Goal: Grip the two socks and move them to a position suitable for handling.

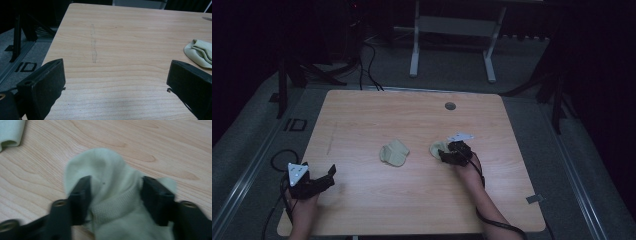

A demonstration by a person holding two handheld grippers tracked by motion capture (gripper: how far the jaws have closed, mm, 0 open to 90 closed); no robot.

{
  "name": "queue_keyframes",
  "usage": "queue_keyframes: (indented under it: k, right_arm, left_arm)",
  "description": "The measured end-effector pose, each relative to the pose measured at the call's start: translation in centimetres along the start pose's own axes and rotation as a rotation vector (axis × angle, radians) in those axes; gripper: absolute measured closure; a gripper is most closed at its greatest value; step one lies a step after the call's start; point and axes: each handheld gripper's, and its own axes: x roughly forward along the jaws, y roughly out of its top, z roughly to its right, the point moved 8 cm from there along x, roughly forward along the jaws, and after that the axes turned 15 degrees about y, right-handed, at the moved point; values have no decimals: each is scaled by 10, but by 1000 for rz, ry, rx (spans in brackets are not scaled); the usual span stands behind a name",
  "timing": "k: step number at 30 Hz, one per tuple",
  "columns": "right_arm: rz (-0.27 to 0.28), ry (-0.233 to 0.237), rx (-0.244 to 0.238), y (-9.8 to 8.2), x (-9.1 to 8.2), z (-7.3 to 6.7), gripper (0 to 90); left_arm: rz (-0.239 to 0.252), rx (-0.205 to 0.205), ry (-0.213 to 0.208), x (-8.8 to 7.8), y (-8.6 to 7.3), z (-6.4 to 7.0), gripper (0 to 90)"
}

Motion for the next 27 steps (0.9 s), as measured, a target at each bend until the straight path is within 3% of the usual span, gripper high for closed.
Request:
queue_keyframes:
  k: [7, 12, 17, 22, 25, 26, 27]
  right_arm:
    - [-27, -25, -28, 3, 1, -4, 762]
    - [-47, -23, -29, 6, -1, -4, 782]
    - [-31, -9, -41, 14, -11, -12, 786]
    - [-3, 20, -74, 25, -26, -28, 785]
    - [11, 37, -100, 30, -36, -41, 786]
    - [29, 64, -105, 33, -44, -53, 786]
    - [29, 64, -105, 33, -44, -53, 786]
  left_arm:
    - [-3, 1, 0, 0, 0, 0, 18]
    - [-4, 0, -1, 0, 0, 0, 18]
    - [-5, -1, 0, 0, 0, 0, 18]
    - [-5, -1, 1, 0, 0, 0, 18]
    - [-5, -2, -1, 0, 0, 0, 18]
    - [-5, -3, 0, 0, 0, 0, 18]
    - [-5, -3, 0, 0, 0, 0, 18]
